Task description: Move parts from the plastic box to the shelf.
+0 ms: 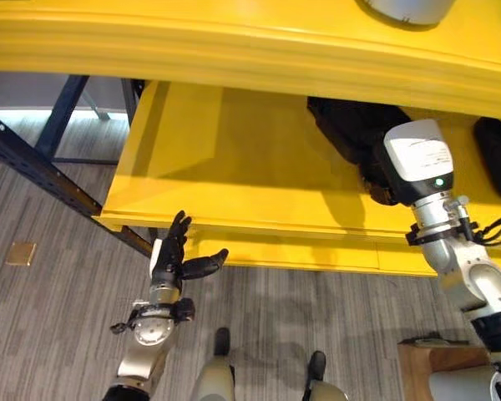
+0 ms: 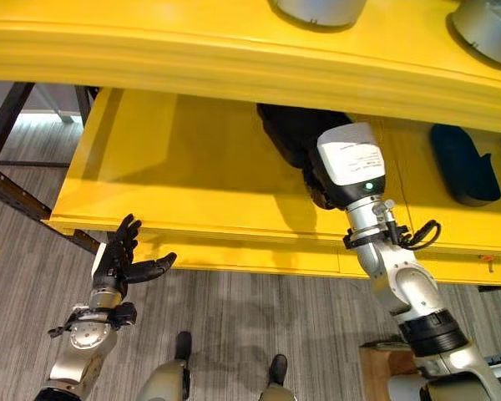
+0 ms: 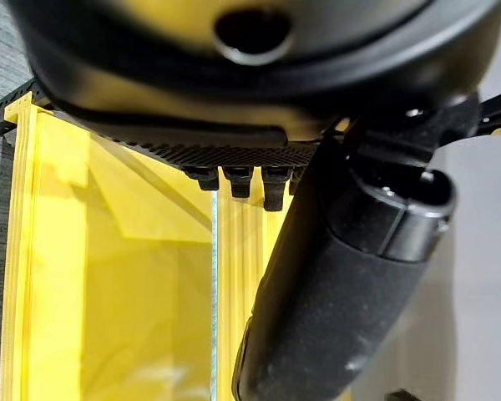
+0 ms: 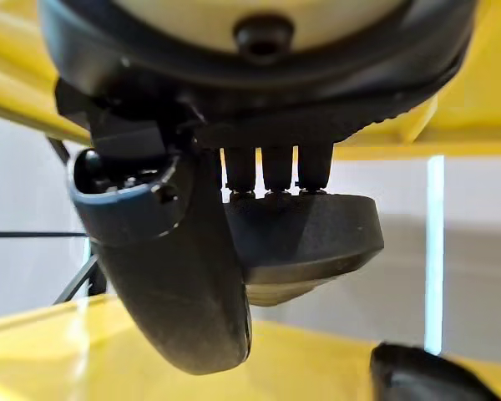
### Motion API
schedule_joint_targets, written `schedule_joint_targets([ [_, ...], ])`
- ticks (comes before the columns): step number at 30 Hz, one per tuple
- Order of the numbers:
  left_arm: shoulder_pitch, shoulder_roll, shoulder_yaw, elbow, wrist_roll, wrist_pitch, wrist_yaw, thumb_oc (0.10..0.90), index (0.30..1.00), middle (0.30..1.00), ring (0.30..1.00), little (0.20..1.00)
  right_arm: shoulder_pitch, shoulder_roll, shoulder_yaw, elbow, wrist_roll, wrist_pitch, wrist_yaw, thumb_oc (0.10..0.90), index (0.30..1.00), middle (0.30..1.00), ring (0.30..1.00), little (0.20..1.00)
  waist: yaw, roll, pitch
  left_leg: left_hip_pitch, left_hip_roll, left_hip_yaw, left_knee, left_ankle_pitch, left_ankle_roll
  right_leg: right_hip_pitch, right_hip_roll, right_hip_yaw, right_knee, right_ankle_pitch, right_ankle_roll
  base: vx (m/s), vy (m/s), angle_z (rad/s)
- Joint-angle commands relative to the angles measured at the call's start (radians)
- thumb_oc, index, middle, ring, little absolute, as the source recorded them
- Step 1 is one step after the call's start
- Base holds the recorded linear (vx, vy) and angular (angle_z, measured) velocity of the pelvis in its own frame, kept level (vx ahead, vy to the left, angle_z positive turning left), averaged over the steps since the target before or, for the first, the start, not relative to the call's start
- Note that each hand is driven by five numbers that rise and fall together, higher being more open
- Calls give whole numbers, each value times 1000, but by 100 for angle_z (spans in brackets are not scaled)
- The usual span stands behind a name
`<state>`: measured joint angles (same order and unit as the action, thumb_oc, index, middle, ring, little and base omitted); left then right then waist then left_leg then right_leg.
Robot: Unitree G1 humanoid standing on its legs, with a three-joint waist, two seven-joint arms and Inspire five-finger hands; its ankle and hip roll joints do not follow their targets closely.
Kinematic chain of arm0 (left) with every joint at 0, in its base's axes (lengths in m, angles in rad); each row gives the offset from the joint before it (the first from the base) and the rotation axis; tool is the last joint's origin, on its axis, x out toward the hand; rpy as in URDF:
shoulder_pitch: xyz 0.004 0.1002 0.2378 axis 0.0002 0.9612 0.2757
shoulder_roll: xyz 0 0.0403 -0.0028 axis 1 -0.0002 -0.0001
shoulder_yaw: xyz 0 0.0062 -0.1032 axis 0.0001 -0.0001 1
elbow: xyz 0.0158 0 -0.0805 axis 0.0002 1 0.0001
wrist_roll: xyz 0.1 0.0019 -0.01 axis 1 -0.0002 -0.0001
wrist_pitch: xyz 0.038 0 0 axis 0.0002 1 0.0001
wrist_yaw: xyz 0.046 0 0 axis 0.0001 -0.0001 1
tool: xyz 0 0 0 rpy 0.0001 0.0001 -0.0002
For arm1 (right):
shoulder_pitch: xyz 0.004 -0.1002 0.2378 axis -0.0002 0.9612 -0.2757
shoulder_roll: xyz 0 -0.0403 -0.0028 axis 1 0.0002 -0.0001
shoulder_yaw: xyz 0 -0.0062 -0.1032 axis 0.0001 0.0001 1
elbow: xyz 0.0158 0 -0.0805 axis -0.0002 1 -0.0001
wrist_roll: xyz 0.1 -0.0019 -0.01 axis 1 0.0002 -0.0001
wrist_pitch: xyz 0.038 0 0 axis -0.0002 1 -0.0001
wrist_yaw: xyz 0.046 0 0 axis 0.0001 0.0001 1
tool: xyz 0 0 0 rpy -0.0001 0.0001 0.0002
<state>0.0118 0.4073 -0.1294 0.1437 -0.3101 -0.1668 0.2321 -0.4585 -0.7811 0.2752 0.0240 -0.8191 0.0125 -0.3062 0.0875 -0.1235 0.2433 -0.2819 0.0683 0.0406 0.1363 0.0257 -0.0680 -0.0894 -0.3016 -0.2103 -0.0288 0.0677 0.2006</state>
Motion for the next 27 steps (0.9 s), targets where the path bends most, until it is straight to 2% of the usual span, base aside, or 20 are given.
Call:
schedule_joint_targets([
  [1,0,34,20,-70,-32,-43,42,900,1000,1000,1000,1000,-282,4,-26,-4,54,28,-92,400,300,300,300,300,40,-10,7,-41,82,-8,63,-7,-12,53,-82,-19,82,63,23,-50,-18,22],
  [7,-22,42,5,-68,-58,-59,57,900,1000,1000,1000,1000,-435,84,54,191,141,67,-114,400,300,300,300,300,70,17,57,-82,71,-33,85,-6,-4,27,-89,-30,111,55,17,-49,5,12],
  [12,-32,50,-11,-75,-73,-69,60,900,1000,1000,1000,1000,-518,149,87,336,221,87,-133,400,300,300,300,300,88,51,93,-113,57,-45,104,-4,-3,7,-93,-38,130,43,10,-50,17,10],
  [14,-34,51,-11,-74,-76,-69,59,900,1000,1000,1000,1000,-535,152,90,359,233,90,-137,400,300,300,300,300,86,56,99,-120,56,-47,109,-3,-3,2,-94,-38,134,41,9,-44,21,8],
  [21,-57,62,-36,-78,-89,-73,68,900,1000,1000,1000,1000,-630,210,122,500,341,101,-154,400,300,300,300,300,85,108,161,-180,47,-56,174,-10,-8,-73,-105,-17,226,-17,-9,-90,35,7],
  [26,-60,59,-36,-74,-88,-68,75,900,1000,1000,1000,1000,-618,258,107,548,421,95,-160,400,300,300,300,300,78,123,184,-192,50,-54,200,-18,-10,-104,-105,1,270,-34,-16,-50,17,3],
  [27,-58,58,-39,-76,-90,-63,78,900,1000,1000,1000,1000,-600,295,92,577,484,91,-167,400,300,300,300,300,72,128,192,-196,54,-55,211,-19,-12,-116,-104,9,286,-41,-18,-31,-3,-2],
])
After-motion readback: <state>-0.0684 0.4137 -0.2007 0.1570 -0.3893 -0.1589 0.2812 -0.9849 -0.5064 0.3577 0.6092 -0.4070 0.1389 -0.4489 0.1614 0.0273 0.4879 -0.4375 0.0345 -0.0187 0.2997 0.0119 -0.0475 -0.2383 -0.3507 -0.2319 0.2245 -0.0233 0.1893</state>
